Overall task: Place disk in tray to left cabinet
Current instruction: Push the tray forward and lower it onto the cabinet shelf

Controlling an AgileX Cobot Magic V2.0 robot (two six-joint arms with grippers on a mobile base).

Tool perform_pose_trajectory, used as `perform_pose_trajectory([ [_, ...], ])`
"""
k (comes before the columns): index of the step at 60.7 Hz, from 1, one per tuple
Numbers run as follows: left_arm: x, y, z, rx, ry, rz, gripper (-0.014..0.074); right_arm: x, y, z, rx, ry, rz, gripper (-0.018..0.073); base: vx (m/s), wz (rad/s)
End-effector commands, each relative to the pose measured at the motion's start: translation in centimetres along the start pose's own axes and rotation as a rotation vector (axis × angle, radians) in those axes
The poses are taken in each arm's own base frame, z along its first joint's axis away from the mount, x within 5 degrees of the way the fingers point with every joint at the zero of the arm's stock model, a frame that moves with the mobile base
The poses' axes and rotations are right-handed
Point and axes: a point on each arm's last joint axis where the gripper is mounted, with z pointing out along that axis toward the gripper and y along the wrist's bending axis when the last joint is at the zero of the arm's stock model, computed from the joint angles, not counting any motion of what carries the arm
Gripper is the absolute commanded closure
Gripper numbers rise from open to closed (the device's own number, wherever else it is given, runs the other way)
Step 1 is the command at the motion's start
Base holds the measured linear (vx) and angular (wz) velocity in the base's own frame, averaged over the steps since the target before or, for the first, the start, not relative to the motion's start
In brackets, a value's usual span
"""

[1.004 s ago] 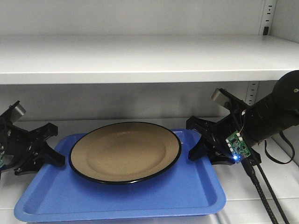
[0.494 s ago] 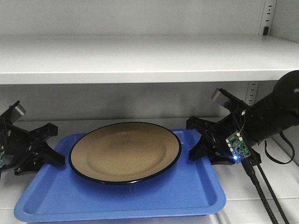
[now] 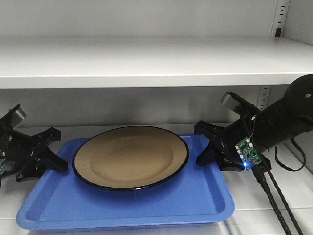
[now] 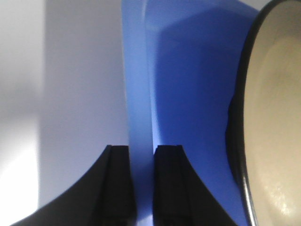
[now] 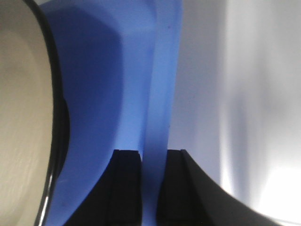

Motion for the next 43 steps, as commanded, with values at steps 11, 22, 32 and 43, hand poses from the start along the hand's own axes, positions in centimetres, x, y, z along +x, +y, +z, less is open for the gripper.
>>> perform_pose_trajectory([
  [11, -1.4, -2.9, -2.1, 0.097, -0.216, 0.012, 0.0589, -1.5, 1.7, 0.4, -0.116, -0.115, 0.026, 0.0560, 0.00, 0.00],
  [22, -1.7, -2.2, -1.5, 0.055, -0.220, 0.024, 0.0566, -2.0, 1.1, 1.7, -0.107, -0.132, 0.040, 0.0558, 0.00, 0.00],
  [32, -1.8, -1.1, 0.3, 0.042, -0.146, 0.001, 0.0512, -2.3, 0.7, 2.4, -0.086, -0.142, -0.027, 0.0547, 0.00, 0.00],
  [43, -1.8, -0.5, 1.3, 0.036, -0.112, -0.012, 0.0377, -2.3, 0.6, 2.4, -0.072, -0.146, -0.111, 0.0504, 0.00, 0.00],
])
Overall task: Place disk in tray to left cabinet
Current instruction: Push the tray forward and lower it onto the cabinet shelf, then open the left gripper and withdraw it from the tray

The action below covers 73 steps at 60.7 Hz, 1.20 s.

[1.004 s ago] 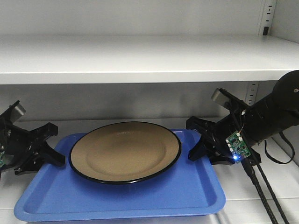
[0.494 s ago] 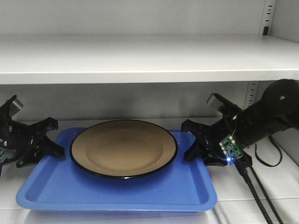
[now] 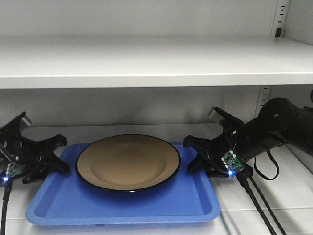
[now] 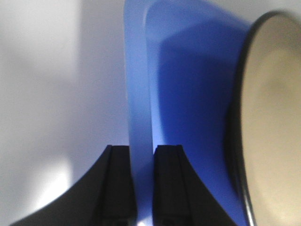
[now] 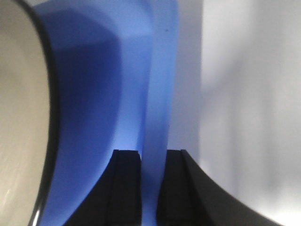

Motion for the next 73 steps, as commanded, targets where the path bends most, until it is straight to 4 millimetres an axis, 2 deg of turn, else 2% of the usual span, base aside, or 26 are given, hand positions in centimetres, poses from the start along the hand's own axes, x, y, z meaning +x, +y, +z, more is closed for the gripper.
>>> perform_pose_trajectory([
  [1, -0.46, -2.77, -2.13, 0.100, -0.081, 0.013, 0.0362, -1.02, 2.49, -3.13, -0.082, -0.131, -0.068, 0.0496, 0.00, 0.00],
  [8, -0.59, -2.74, -2.14, 0.096, -0.097, 0.048, 0.0240, -1.07, 2.48, -3.14, -0.080, -0.136, -0.084, 0.0445, 0.00, 0.00],
  [16, -0.65, -2.74, -2.14, 0.095, -0.104, 0.059, 0.0141, -1.16, 2.38, -3.16, -0.072, -0.145, -0.089, 0.0358, 0.00, 0.00],
  [23, -0.64, -2.74, -2.14, 0.095, -0.103, 0.059, 0.0107, -1.36, 2.21, -3.17, -0.050, -0.167, -0.104, 0.0258, 0.00, 0.00],
  [35, -0.80, -2.69, -2.17, 0.092, -0.119, 0.058, 0.0108, -1.81, 1.83, -3.32, -0.009, -0.214, -0.134, 0.0124, 0.00, 0.00],
  [73, -0.92, -2.28, -2.39, 0.039, -0.137, 0.096, 0.0108, -1.82, 1.53, -3.57, 0.040, -0.218, -0.179, 0.0118, 0.00, 0.00],
])
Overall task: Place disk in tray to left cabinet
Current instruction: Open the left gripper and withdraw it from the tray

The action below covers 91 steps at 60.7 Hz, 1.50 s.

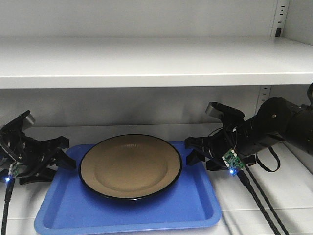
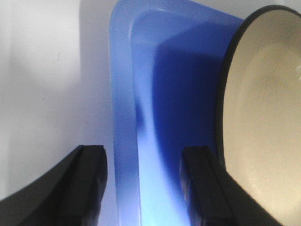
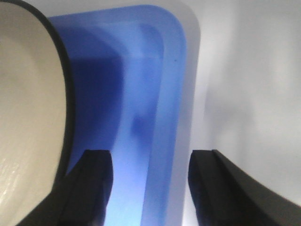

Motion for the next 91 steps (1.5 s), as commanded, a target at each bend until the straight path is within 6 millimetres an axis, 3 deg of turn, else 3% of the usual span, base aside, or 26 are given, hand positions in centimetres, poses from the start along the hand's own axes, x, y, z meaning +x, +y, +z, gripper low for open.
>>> perform_pose_trajectory([
  [1, -1.0, -2.0, -2.5, 0.052, -0.109, 0.022, 0.0108, -1.6, 1.4, -3.3, -0.031, -0.132, -0.027, 0.0118, 0.00, 0.00],
  [23, -0.9, -2.0, -2.5, 0.052, -0.104, 0.022, 0.0108, -1.6, 1.4, -3.3, -0.031, -0.132, -0.027, 0.0118, 0.00, 0.00],
  [39, 1.0, -2.6, -5.4, 0.027, -0.194, 0.046, 0.0113, -1.6, 1.4, -3.3, -0.031, -0.132, -0.027, 0.0118, 0.00, 0.00],
  [51, 5.6, -1.3, -7.7, -0.044, -0.359, 0.029, 0.0150, -1.6, 1.4, -3.3, -0.031, -0.132, -0.027, 0.0118, 0.00, 0.00],
  [63, 12.4, -1.3, -12.3, -0.074, -0.507, 0.109, 0.0204, -1.6, 1.4, -3.3, -0.031, -0.132, -0.027, 0.0118, 0.00, 0.00],
  [73, 18.2, 0.3, -14.2, -0.130, -0.655, 0.197, 0.0269, -1.6, 1.4, -3.3, -0.031, -0.132, -0.027, 0.0118, 0.00, 0.00],
  [80, 22.2, 1.7, -15.0, -0.170, -0.808, 0.278, 0.0341, -1.6, 1.4, -3.3, -0.031, -0.132, -0.027, 0.0118, 0.00, 0.00],
  [91, 26.8, 4.5, -14.0, -0.291, -0.890, 0.418, 0.0454, -1.6, 1.4, -3.3, -0.031, -0.132, -0.027, 0.0118, 0.00, 0.00],
])
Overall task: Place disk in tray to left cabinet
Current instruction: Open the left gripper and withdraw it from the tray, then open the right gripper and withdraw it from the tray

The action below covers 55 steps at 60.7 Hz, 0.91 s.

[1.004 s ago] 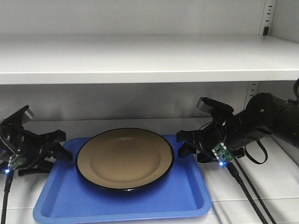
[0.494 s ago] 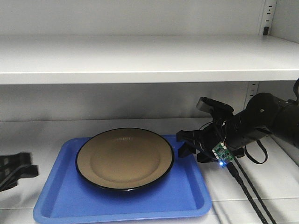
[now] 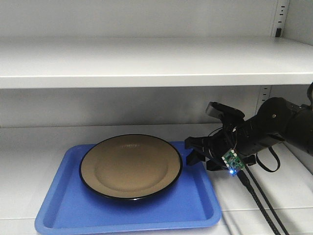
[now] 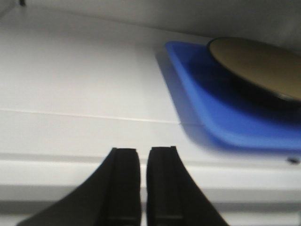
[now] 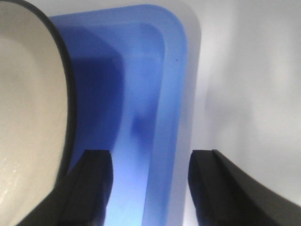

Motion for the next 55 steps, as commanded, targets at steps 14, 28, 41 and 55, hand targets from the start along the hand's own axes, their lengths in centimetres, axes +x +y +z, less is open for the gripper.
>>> perform_pose_trajectory([
  [14, 5.9, 1.5, -0.5, -0.093, -0.088, 0.054, 0.0561, -1.6, 1.4, -3.3, -0.030, -0.132, -0.026, 0.0118, 0.00, 0.00],
  [28, 8.2, 1.8, -0.3, -0.098, -0.106, 0.067, 0.0587, -1.6, 1.4, -3.3, -0.030, -0.132, -0.026, 0.0118, 0.00, 0.00],
  [41, 8.0, 1.8, -0.6, -0.094, -0.143, 0.069, 0.0587, -1.6, 1.4, -3.3, -0.032, -0.129, -0.026, 0.0118, 0.00, 0.00],
  [55, 8.0, 1.8, -0.5, -0.095, -0.137, 0.068, 0.0585, -1.6, 1.4, -3.3, -0.031, -0.129, -0.026, 0.0118, 0.00, 0.00],
])
